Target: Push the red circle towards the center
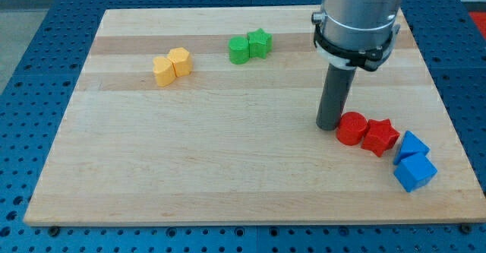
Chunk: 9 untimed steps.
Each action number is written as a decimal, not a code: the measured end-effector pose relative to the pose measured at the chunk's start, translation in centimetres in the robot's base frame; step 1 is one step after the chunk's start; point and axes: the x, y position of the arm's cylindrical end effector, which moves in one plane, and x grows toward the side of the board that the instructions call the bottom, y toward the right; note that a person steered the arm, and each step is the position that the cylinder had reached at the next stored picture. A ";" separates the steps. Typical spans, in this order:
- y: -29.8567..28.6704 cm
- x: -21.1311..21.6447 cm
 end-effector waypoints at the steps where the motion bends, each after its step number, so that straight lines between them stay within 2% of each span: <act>1: 0.0 0.7; 3: 0.5 2.9; 4: -0.3 2.3; 5: -3.6 -1.6; 6: -9.1 -3.6; 9: -26.9 -3.7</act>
